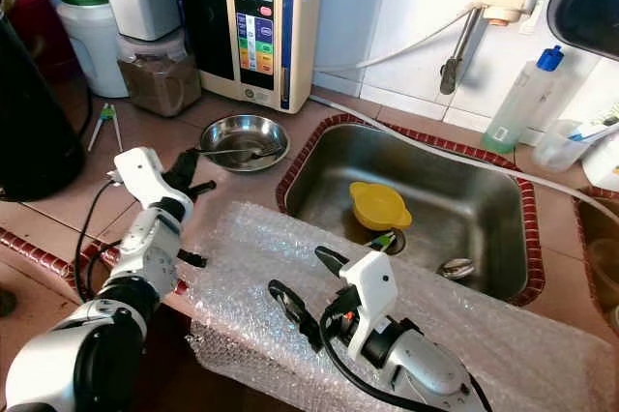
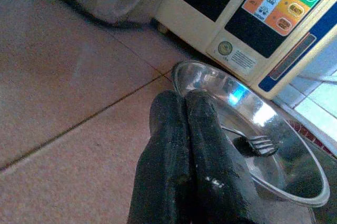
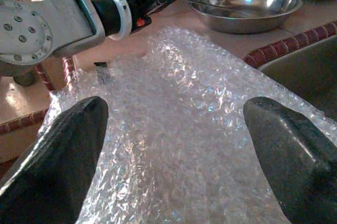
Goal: Kitchen organization
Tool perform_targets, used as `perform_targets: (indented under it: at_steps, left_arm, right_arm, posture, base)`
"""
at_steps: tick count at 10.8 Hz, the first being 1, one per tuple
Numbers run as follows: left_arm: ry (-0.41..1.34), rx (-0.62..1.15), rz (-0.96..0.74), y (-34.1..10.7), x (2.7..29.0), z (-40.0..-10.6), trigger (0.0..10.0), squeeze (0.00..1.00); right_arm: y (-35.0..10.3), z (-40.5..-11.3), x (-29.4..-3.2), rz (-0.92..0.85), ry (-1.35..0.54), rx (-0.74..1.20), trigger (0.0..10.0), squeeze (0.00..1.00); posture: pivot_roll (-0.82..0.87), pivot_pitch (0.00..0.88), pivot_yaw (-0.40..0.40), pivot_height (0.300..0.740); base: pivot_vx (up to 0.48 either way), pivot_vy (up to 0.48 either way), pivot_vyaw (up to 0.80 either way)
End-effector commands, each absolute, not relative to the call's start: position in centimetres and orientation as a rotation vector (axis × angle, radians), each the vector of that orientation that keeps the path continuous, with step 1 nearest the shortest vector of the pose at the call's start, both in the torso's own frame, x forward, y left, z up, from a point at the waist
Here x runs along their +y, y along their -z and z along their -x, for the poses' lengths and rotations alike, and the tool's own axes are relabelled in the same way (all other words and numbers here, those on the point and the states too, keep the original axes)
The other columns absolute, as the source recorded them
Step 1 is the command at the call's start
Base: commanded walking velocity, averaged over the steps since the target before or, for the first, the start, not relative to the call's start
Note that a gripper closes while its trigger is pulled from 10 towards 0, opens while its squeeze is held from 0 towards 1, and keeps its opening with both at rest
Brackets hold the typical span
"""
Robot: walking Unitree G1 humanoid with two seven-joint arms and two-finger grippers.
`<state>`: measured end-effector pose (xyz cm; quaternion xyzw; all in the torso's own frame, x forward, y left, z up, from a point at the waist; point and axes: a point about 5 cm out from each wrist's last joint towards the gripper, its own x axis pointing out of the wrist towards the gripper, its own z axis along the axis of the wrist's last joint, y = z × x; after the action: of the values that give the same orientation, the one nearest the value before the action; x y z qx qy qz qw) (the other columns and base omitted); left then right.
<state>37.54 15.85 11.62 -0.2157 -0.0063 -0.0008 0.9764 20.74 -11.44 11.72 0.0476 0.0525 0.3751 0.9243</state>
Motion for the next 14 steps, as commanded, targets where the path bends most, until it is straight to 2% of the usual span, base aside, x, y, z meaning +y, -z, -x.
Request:
perform_targets:
  at_steps: [1,4,5,6,9,14]
  left_arm:
    - [-0.016,-0.025,0.406,-11.9,16.5,-37.6,0.0,0.00]
    - [-0.049,-0.034,0.396,-11.6,18.1,-37.2,0.0,0.00]
    - [-0.039,-0.039,0.415,-11.8,17.7,-37.3,2.7,0.00]
    - [-0.028,-0.052,0.457,-12.1,17.0,-37.5,10.0,1.00]
    - [-0.007,-0.040,0.594,-12.3,15.5,-37.9,10.0,1.00]
    - [-0.022,-0.005,0.707,-12.3,14.1,-38.2,10.0,1.00]
  right_arm:
    - [-11.6,-20.9,-11.6,-0.088,-0.766,0.110,10.0,0.60]
    - [-11.6,-21.2,-11.5,-0.086,-0.772,0.109,10.0,0.60]
    - [-11.6,-21.2,-11.5,-0.085,-0.774,0.109,10.0,0.60]
    - [-11.5,-21.2,-11.5,-0.085,-0.775,0.110,10.0,0.59]
    - [-11.4,-21.2,-11.3,-0.085,-0.772,0.109,10.0,0.60]
    - [-11.3,-21.1,-11.2,-0.076,-0.769,0.107,10.0,0.60]
  posture:
    - [-0.04,0.000,-0.024,0.740]
    - [-0.03,0.000,-0.030,0.740]
    - [-0.03,0.000,-0.030,0.740]
    - [-0.03,0.000,-0.030,0.740]
    - [-0.03,0.000,-0.019,0.740]
    - [-0.04,0.000,-0.008,0.740]
  base:
    - [0.000,0.000,0.00]
    - [0.000,0.000,0.00]
    - [0.000,0.000,0.00]
    - [0.000,0.000,0.00]
    - [0.000,0.000,0.00]
    - [0.000,0.000,0.00]
